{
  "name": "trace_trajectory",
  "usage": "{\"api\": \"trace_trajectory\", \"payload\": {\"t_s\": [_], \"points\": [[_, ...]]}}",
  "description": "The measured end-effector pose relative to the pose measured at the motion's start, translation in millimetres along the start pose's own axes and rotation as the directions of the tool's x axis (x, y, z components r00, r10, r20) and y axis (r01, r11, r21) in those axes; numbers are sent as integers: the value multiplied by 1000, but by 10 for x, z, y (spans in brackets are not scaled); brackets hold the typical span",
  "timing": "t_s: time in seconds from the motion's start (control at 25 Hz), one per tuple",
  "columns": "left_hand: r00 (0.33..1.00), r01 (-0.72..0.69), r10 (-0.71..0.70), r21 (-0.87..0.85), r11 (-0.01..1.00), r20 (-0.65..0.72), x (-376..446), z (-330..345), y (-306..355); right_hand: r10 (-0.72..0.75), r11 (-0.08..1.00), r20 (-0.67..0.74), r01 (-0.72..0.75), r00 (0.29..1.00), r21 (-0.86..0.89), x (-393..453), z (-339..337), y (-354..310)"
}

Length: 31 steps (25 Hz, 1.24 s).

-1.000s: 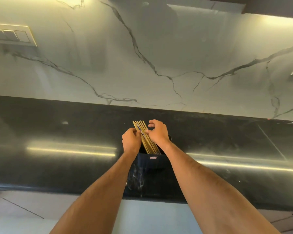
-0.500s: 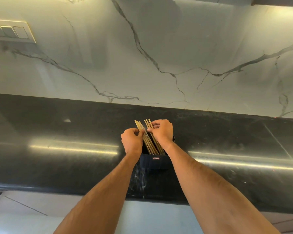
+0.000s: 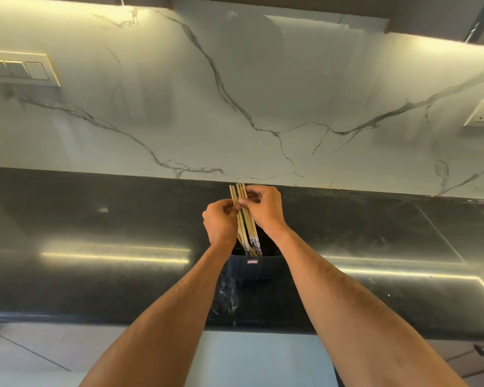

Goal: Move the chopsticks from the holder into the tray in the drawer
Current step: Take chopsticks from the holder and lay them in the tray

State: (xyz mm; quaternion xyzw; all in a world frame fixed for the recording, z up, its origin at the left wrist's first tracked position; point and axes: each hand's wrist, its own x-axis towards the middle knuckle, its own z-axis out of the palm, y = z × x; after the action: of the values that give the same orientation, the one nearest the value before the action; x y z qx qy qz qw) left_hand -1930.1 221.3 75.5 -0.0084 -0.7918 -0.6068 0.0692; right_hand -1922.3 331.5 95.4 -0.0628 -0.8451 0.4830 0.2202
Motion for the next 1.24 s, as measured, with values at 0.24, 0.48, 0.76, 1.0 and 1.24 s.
{"api": "trace_trajectory", "payload": {"t_s": [0.24, 0.48, 0.76, 1.0, 1.24], "points": [[985, -170, 170, -4, 986, 5, -84, -192, 468, -50, 997, -22, 51, 999, 54, -27, -260, -507], [969, -247, 247, 5, 969, 25, -244, -468, 828, 93, 955, 28, -97, 995, 279, -229, -385, -954], [986, -163, 158, 168, 972, 45, -653, -680, 841, 385, 702, 213, -435, 898, 564, -711, -321, -1067], [998, -28, 18, 201, 979, 54, -955, -833, 702, 484, 602, 233, -514, 844, 611, -1240, -237, -1036], [993, 119, -119, 52, 992, 6, -1284, -931, 619, 496, 592, 158, -466, 854, 657, -1542, -275, -1171]]}}
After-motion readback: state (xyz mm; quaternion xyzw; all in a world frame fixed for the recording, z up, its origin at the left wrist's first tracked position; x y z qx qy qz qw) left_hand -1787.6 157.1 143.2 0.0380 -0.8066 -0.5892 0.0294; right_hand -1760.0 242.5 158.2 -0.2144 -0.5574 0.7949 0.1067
